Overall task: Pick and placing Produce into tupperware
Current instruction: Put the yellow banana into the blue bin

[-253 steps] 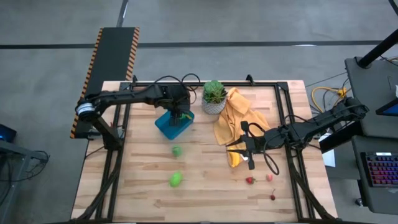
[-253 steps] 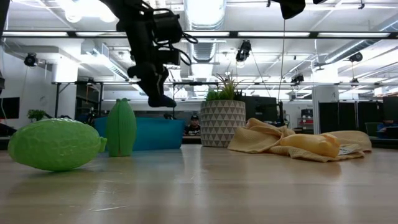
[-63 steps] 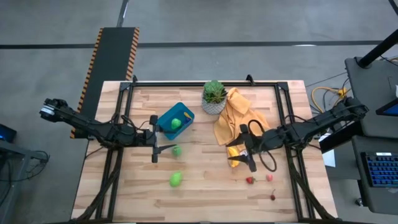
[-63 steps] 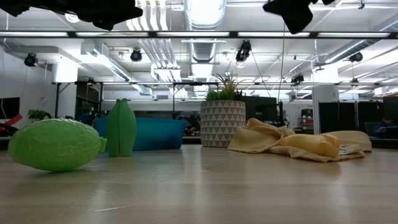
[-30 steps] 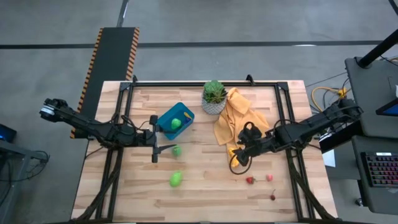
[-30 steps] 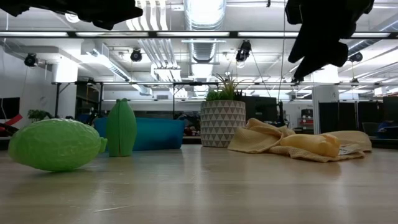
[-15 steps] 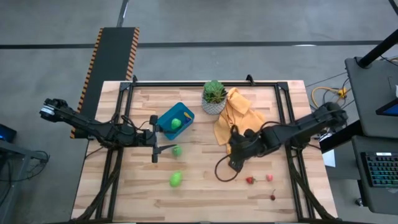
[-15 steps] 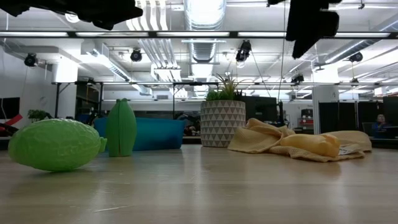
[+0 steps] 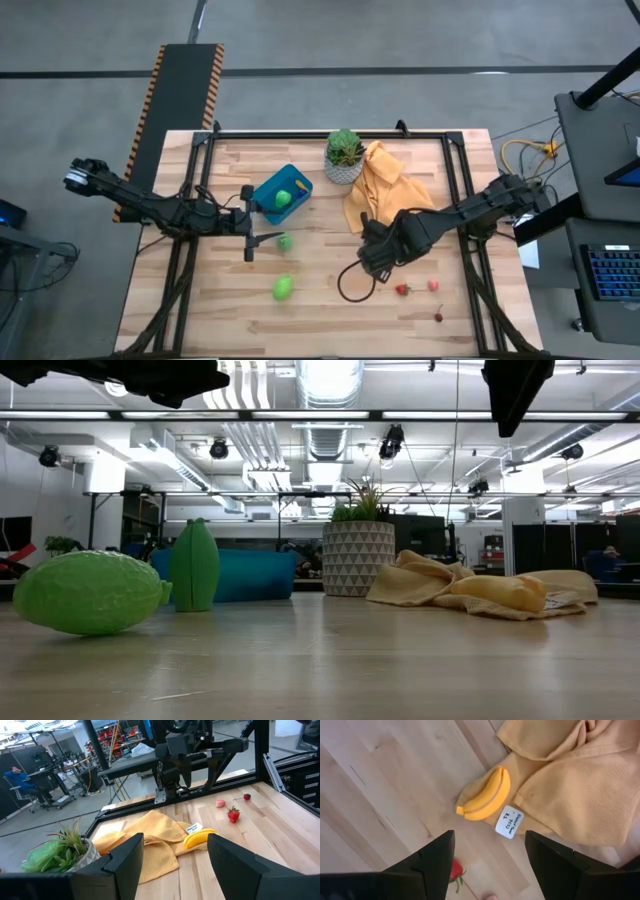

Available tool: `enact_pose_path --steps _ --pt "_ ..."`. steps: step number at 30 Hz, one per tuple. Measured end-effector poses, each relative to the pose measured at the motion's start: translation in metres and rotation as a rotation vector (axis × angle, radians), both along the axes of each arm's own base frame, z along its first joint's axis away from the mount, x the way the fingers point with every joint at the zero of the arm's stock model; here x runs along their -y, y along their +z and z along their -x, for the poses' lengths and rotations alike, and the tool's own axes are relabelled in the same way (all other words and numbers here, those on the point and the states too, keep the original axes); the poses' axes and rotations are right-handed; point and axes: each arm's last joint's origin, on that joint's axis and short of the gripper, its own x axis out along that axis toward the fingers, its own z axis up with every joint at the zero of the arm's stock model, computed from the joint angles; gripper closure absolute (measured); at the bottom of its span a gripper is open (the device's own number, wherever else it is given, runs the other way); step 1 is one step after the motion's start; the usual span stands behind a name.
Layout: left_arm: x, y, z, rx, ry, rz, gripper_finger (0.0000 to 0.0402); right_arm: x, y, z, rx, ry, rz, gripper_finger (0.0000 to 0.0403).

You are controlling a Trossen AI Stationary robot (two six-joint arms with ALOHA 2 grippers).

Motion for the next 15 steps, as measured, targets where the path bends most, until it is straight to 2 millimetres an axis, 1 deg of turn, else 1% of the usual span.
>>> enact_pose_path --steps 5,9,11,15 --pt "0.0 0.0 0.0 0.0 0.0 -0.002 0.0196 0.0 0.0 0.002 -0.003 -0.005 0.005 0.0167" --pt "0.0 0.0 0.0 0.0 0.0 -0.002 0.0196 -0.005 0.001 0.006 0.001 -0.025 0.028 0.0167" --pt "0.0 0.0 0.0 0.0 0.0 -0.002 0.0196 -0.012 0.002 0.013 -0.001 -0.046 0.081 0.0167" --pt "0.0 0.0 0.0 -0.001 0.0 -0.002 0.0196 -0.03 0.006 0.034 0.02 -0.113 0.16 0.0167"
